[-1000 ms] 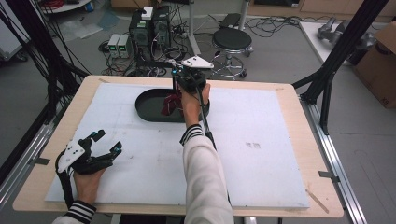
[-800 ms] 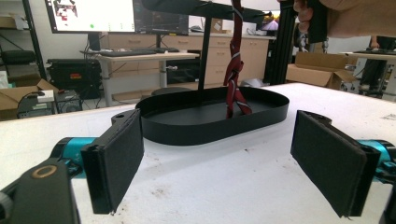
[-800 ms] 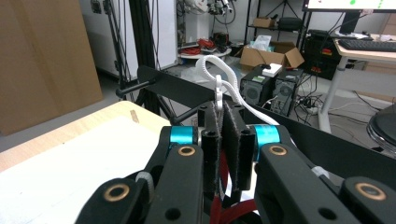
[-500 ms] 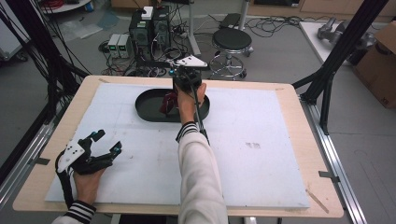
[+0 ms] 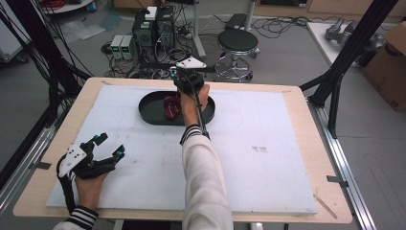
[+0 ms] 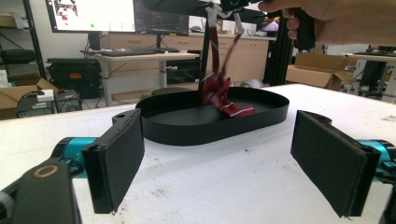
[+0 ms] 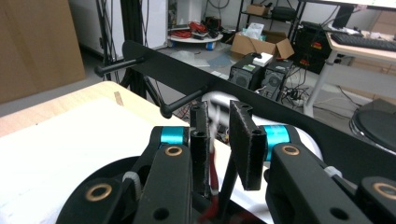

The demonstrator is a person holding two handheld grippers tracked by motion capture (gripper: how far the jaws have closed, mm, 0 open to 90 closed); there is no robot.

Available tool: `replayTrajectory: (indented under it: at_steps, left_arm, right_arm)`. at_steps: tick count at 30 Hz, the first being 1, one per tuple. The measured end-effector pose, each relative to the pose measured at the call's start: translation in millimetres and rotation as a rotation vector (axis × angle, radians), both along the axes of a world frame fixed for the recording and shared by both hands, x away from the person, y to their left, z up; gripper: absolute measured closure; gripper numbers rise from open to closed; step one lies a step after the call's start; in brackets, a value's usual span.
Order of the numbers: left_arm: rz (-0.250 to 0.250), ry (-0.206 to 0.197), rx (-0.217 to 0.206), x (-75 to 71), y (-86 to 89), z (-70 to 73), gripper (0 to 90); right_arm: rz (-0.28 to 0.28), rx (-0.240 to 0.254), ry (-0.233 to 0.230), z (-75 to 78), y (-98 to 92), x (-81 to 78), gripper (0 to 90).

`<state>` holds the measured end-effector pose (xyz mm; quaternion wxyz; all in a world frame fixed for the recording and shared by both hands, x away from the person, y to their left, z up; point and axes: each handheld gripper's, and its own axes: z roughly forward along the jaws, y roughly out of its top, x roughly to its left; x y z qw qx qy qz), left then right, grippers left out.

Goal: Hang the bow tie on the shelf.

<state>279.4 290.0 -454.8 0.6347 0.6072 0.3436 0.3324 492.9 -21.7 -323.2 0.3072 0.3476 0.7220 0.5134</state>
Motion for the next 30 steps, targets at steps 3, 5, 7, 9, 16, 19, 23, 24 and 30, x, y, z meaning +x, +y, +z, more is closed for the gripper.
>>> replayTrajectory:
  at_steps: [3,5,7,9,16,19,23,24,30]
  left_arm:
    - [-0.001,0.0,-0.002,0.1,0.0,0.0,17.8]
    - [0.0,0.003,0.0,0.0,0.2,0.0,17.8]
    - [0.001,0.003,0.0,0.0,0.2,0.0,17.8]
    - [0.002,0.005,-0.003,0.0,0.1,0.1,17.8]
    - [0.005,0.007,-0.002,0.7,0.4,0.2,17.7]
    - [0.005,0.008,-0.003,0.7,0.2,0.2,17.7]
    - [0.008,0.009,-0.002,0.9,-0.3,0.2,17.7]
    - [0.008,0.011,-0.001,0.9,-0.1,0.3,17.7]
    - [0.009,0.013,0.002,0.9,-0.4,0.4,17.7]
  right_arm:
    - [0.007,-0.017,-0.015,2.4,0.8,-1.8,77.5]
    - [0.005,-0.011,-0.015,4.0,0.6,-3.4,74.8]
    - [0.005,0.002,-0.018,5.9,-0.6,-4.9,67.0]
    - [-0.005,0.003,-0.03,8.1,-1.8,-6.4,59.1]
    - [-0.022,0.031,-0.046,19.9,-9.9,-16.9,19.7]
    - [0.023,0.053,-0.046,25.7,-18.2,-22.1,16.0]
    - [0.056,0.047,-0.06,32.4,-36.3,-37.3,4.9]
    - [0.056,0.044,-0.048,34.1,-39.8,-39.1,0.4]
    - [0.068,0.044,-0.092,49.5,-72.3,-67.4,0.4]
